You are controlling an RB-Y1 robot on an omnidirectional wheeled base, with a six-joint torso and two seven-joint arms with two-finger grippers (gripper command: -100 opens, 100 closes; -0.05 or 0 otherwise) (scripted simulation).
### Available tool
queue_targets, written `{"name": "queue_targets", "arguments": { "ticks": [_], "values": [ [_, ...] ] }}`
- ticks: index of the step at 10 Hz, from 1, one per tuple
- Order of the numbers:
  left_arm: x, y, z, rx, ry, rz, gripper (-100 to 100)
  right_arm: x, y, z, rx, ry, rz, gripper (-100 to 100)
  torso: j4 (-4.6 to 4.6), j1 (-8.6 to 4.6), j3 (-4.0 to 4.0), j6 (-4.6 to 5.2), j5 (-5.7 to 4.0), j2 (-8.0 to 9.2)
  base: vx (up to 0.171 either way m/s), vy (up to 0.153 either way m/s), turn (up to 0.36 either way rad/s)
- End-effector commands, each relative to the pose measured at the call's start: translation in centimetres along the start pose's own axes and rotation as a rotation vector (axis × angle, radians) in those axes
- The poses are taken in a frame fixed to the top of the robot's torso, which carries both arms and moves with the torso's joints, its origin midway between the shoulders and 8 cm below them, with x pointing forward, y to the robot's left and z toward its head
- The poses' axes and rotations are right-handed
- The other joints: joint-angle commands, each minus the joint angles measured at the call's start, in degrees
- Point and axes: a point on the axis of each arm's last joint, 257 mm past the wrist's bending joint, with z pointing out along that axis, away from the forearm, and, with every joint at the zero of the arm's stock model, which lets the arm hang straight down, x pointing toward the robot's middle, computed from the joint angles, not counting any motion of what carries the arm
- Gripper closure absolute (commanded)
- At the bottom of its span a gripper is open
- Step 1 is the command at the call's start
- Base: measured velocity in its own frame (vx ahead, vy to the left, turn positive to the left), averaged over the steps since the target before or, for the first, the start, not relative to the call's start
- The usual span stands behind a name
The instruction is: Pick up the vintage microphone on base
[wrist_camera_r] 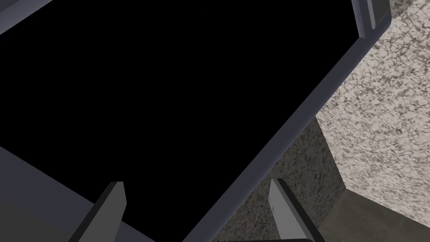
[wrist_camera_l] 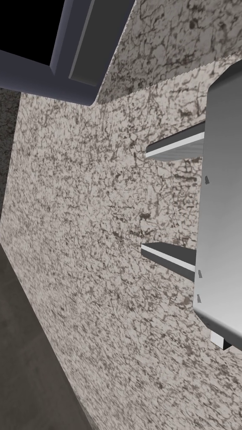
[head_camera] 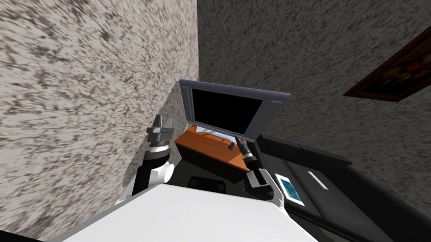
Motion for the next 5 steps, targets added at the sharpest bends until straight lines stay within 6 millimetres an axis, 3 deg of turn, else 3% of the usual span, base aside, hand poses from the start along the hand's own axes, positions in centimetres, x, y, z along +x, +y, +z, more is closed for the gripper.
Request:
{"name": "queue_targets", "arguments": {
  "ticks": [1,5],
  "values": [
    [0.0,0.0,0.0,0.0,0.0,0.0,0,1.3,-1.3,-0.2,0.022,0.038,-0.042,-100,0.0,0.0,0.0,0.0,0.0,0.0,-0.006,0.004,0.027],
    [0.0,0.0,0.0,0.0,0.0,0.0,0,5.7,-5.5,-0.3,0.062,0.192,-0.262,-100,-0.01,0.04,-0.02,0.02,0.01,-0.03,-0.001,0.015,0.076]
  ]
}}
